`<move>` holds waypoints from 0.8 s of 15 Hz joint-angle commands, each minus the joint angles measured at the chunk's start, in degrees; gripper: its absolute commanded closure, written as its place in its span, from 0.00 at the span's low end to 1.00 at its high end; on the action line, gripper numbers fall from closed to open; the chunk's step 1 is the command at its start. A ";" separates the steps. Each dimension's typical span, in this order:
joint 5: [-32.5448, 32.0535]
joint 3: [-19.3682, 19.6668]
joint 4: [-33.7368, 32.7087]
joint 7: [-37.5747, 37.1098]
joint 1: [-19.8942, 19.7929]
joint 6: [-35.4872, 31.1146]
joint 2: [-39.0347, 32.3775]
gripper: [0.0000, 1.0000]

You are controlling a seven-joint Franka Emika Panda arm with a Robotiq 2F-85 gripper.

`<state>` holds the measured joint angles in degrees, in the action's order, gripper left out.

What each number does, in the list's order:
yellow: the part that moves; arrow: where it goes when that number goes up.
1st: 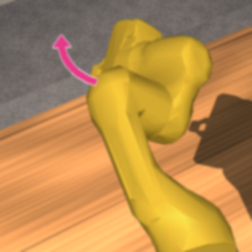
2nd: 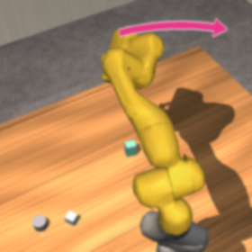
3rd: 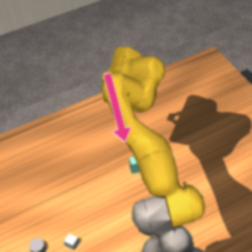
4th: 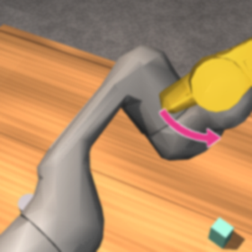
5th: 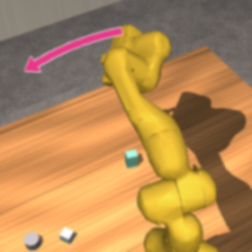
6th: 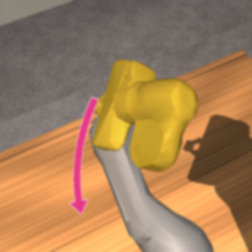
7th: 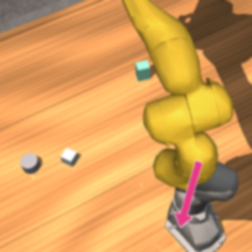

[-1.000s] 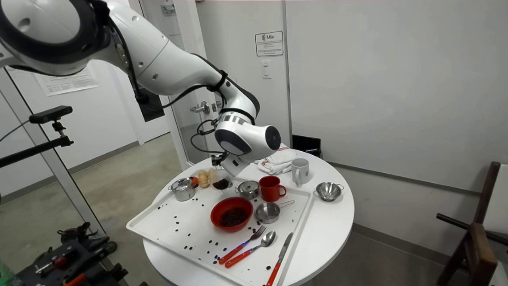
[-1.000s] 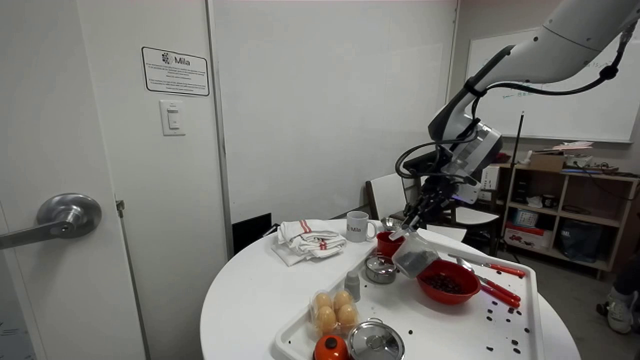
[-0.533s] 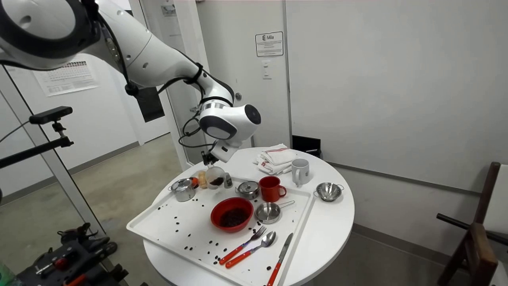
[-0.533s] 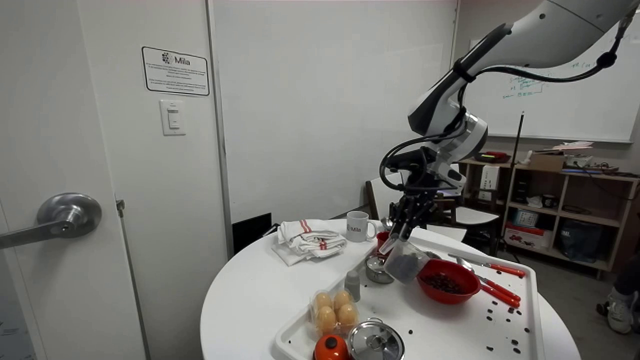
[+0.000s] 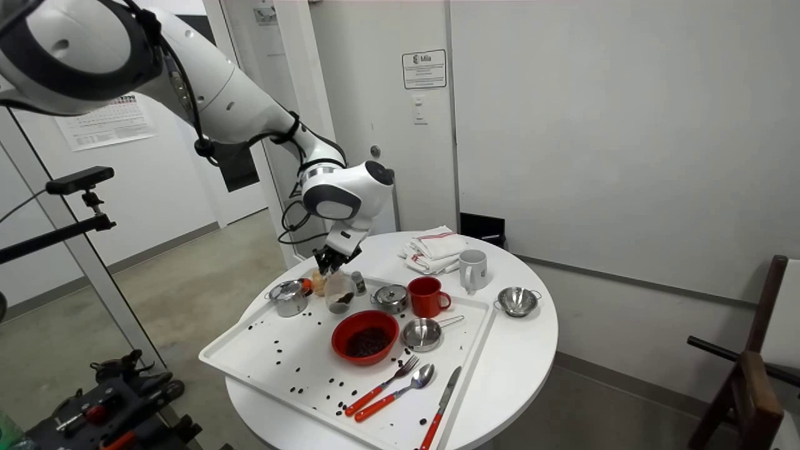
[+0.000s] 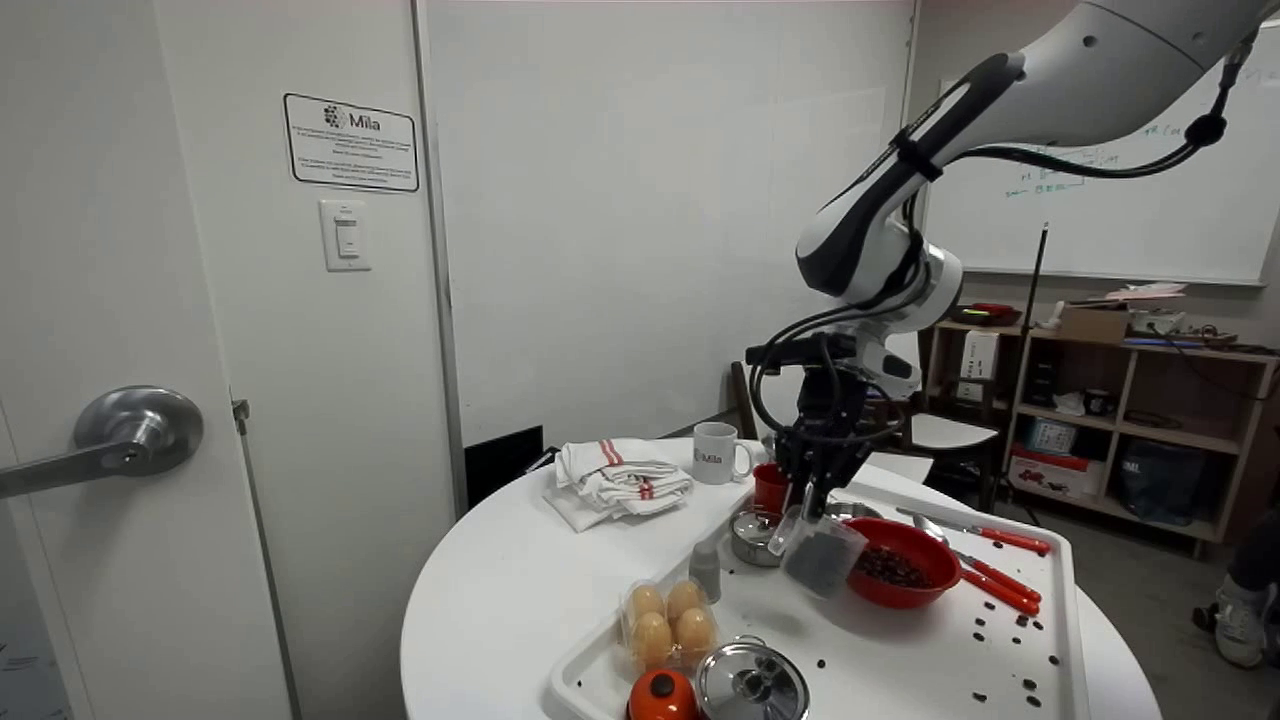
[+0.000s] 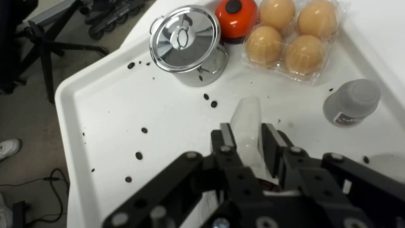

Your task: Move some of the objects from the measuring cup slightly into the red bowl

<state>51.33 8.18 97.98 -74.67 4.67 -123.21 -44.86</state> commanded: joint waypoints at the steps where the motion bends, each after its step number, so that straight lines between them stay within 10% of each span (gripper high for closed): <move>1: -5.04 -1.05 -1.60 -4.36 1.37 -4.06 -2.33 0.89; 9: -12.04 -3.39 -1.78 -9.19 2.43 -8.75 -4.40 0.89; 10: -12.49 -3.65 -1.77 -9.77 2.31 -8.89 -4.37 0.50; 12: -13.06 -4.14 -1.66 -10.55 1.96 -9.23 -4.25 0.40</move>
<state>40.40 5.01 97.10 -82.58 7.06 -131.03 -48.44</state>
